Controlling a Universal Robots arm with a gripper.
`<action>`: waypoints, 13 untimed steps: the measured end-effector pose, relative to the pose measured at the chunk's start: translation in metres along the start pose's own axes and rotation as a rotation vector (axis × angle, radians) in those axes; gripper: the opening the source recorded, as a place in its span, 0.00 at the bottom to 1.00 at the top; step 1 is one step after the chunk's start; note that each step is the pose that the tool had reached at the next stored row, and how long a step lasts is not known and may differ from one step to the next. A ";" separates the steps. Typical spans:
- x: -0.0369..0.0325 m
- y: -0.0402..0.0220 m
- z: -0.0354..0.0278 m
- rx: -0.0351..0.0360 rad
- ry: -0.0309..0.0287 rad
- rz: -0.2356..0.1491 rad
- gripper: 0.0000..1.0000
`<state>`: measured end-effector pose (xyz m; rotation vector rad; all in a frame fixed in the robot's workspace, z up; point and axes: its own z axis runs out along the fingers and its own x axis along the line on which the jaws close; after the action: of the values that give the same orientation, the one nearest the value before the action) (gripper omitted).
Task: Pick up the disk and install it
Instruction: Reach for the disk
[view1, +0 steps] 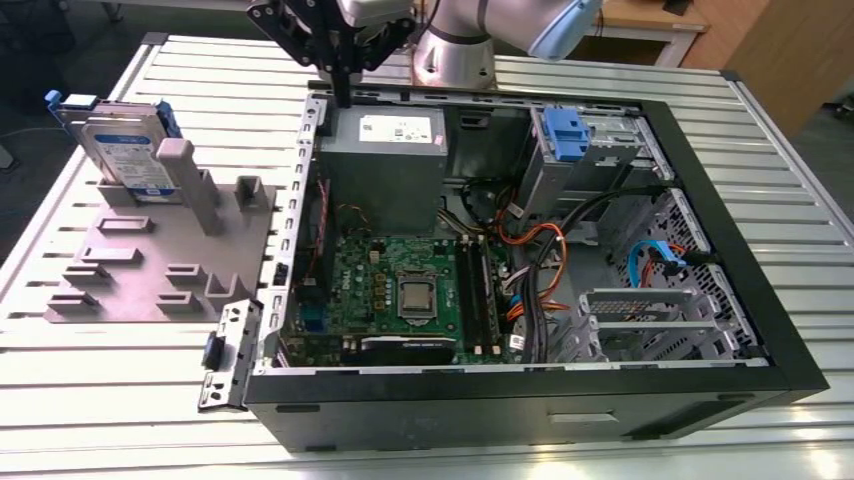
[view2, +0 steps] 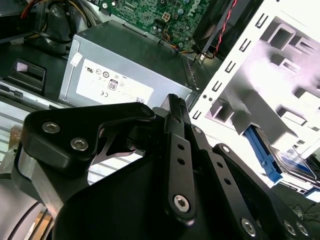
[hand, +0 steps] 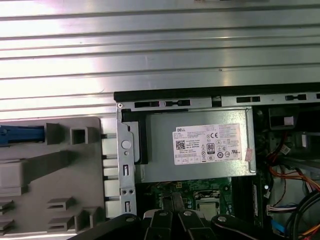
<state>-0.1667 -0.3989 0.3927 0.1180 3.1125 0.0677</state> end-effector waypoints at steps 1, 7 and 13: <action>0.0004 0.0000 0.0000 0.0000 0.0000 0.000 0.11; 0.0029 -0.0002 -0.0001 0.0000 0.0001 0.000 0.11; 0.0049 -0.0004 -0.0001 0.0000 0.0000 0.000 0.11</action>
<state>-0.1716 -0.3989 0.3927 0.1180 3.1124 0.0677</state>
